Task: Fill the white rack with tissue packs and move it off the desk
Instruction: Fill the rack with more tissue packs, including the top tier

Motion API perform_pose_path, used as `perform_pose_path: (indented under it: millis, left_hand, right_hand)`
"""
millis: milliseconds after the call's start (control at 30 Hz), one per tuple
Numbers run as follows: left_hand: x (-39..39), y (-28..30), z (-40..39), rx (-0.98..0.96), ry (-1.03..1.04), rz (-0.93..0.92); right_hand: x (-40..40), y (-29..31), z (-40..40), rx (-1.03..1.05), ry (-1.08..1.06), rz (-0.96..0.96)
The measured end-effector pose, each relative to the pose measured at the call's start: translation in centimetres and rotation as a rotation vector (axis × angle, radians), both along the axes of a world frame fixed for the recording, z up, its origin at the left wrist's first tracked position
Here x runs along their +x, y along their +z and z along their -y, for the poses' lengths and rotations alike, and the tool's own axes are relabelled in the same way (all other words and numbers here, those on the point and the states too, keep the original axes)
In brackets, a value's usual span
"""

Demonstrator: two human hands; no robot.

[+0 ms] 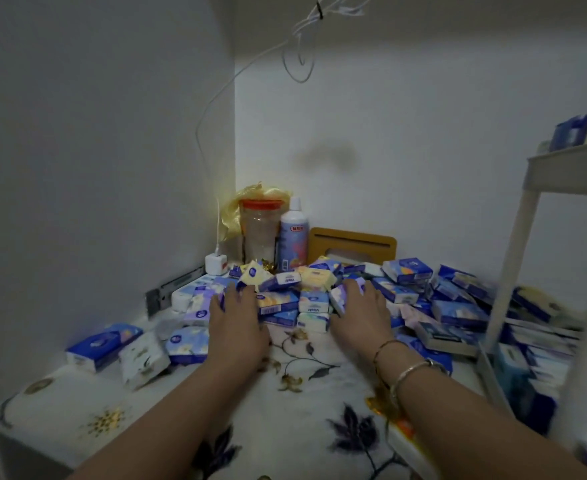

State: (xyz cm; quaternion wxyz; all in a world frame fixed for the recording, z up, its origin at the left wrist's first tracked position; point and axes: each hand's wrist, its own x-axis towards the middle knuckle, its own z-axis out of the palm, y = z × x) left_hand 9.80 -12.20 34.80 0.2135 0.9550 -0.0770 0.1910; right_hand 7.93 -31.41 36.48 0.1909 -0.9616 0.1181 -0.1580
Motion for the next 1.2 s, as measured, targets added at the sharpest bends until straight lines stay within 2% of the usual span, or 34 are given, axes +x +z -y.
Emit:
perform_pose_path:
  millis: [67, 233, 367, 467, 567, 700, 800, 833, 900, 967, 1000, 1200]
  left_hand:
    - [0.5, 0.0, 0.0, -0.132, 0.028, -0.075]
    - [1.3, -0.4, -0.2, -0.365, 0.034, 0.121]
    - [0.3, 0.6, -0.1, -0.667, 0.083, 0.191]
    - [-1.2, 1.5, 0.5, -0.893, 0.073, 0.211]
    - [-2.2, 1.8, 1.2, -1.012, -0.012, 0.104]
    - [-2.8, 1.5, 1.5, -1.136, -0.071, -0.035]
    - [-3.3, 1.9, 1.6, -1.413, -0.210, -0.231]
    - [-3.1, 1.7, 1.6, -1.451, -0.256, -0.286]
    - [-2.8, 1.0, 1.5, -1.312, -0.300, -0.313]
    - [-2.3, 0.1, 1.5, -1.134, -0.270, -0.267]
    - [-2.0, -0.3, 1.5, -1.104, -0.252, -0.264]
    - [-1.9, -0.4, 1.3, -1.159, -0.225, -0.293]
  right_hand:
    - [0.4, -0.1, 0.3, 0.016, -0.020, 0.008]
    - [0.5, -1.1, 0.2, 0.049, -0.061, 0.204]
    - [0.0, -0.4, 0.1, 0.281, -0.014, 0.344]
    - [-0.7, 0.3, -0.2, 0.402, 0.132, 0.481]
    - [-1.5, 0.6, -1.1, 0.499, 0.347, 0.528]
    - [-2.3, 0.6, -2.5, 0.405, 0.561, 0.466]
    - [-3.0, 0.6, -3.5, 0.368, 0.665, 0.429]
    - [-3.1, 0.7, -3.7, 0.343, 0.689, 0.418]
    - [-3.2, 0.5, -3.9, 0.298, 0.721, 0.387]
    - [-3.4, 0.4, -3.8, 0.290, 0.728, 0.336]
    - [-3.4, 0.4, -3.8, 0.288, 0.729, 0.316]
    - [-3.1, 0.2, -3.8, 0.342, 0.710, 0.213]
